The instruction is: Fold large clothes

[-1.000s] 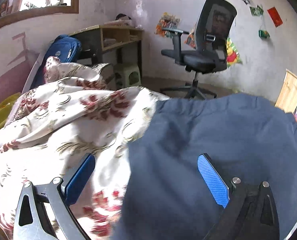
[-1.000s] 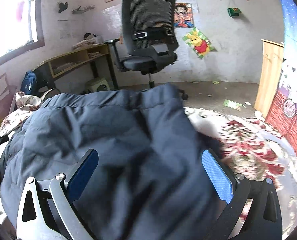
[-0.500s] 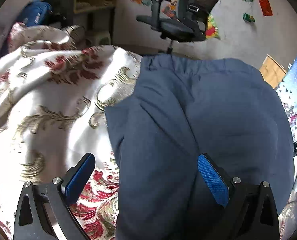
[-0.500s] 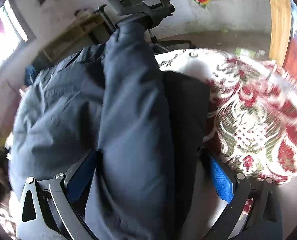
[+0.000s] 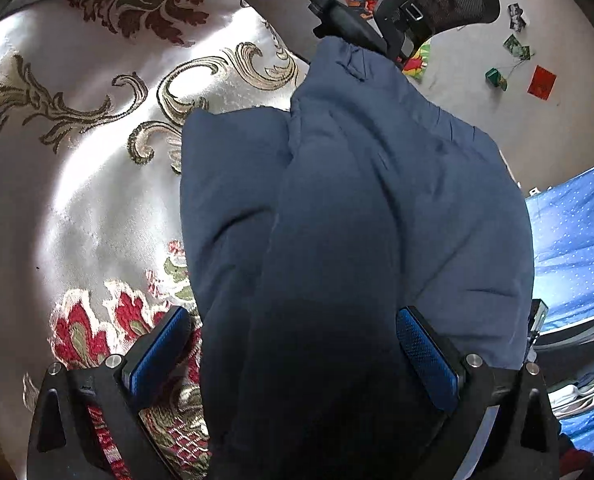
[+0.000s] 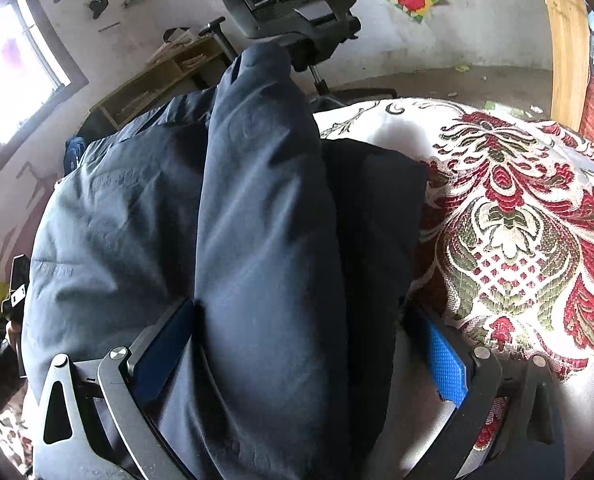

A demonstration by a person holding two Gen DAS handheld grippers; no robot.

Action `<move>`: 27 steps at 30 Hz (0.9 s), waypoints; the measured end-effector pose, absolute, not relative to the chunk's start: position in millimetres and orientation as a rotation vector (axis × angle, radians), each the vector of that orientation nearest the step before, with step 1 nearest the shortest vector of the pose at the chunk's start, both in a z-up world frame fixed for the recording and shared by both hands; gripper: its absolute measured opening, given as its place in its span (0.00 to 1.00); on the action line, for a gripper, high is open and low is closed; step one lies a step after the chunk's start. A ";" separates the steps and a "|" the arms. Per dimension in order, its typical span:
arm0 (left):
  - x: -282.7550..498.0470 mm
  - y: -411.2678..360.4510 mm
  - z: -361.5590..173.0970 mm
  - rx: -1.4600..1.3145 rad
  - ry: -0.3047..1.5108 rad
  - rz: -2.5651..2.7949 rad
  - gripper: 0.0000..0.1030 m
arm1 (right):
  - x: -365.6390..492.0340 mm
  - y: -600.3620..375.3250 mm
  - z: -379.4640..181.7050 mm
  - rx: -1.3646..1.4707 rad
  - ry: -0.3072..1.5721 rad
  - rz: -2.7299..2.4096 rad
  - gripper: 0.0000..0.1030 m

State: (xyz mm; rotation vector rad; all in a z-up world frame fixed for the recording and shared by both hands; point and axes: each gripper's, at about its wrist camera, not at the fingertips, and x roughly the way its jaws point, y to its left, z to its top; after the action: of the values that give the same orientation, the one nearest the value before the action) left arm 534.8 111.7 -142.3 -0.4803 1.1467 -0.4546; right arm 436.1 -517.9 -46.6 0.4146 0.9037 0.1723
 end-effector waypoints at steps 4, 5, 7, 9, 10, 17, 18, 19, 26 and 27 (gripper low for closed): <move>529.7 107.5 -142.1 -0.513 1.161 -0.473 0.91 | 438.4 -509.1 -44.2 0.427 0.929 0.183 0.99; 528.7 107.5 -141.5 -0.518 1.161 -0.472 0.89 | 437.5 -506.7 -43.9 0.436 0.935 0.190 0.99; 523.4 104.8 -136.6 -0.517 1.152 -0.463 0.76 | 434.6 -501.7 -44.2 0.455 0.944 0.204 0.93; 517.4 100.7 -130.5 -0.499 1.148 -0.450 0.68 | 429.6 -498.8 -43.7 0.490 0.944 0.203 0.83; 515.6 97.6 -127.9 -0.483 1.143 -0.442 0.63 | 426.4 -498.1 -44.4 0.502 0.943 0.203 0.76; 494.9 84.7 -92.2 -0.402 1.087 -0.352 0.31 | 405.0 -484.4 -27.5 0.489 0.896 0.177 0.28; 491.5 80.5 -85.0 -0.396 1.072 -0.333 0.28 | 400.6 -482.7 -20.0 0.465 0.881 0.169 0.25; 494.6 75.4 -74.7 -0.385 1.057 -0.318 0.25 | 396.3 -482.0 -14.5 0.448 0.871 0.164 0.21; 485.0 48.5 -23.3 -0.344 0.965 -0.340 0.20 | 371.8 -468.0 74.5 0.217 0.740 0.123 0.12; 484.4 41.4 -15.3 -0.340 0.948 -0.359 0.20 | 367.0 -469.2 88.7 0.195 0.715 0.121 0.12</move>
State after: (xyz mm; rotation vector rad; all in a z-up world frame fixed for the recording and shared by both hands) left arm 484.4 41.4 -15.3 -0.3395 0.9481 -0.3590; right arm 367.0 -469.2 88.7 0.1954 0.7154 0.1213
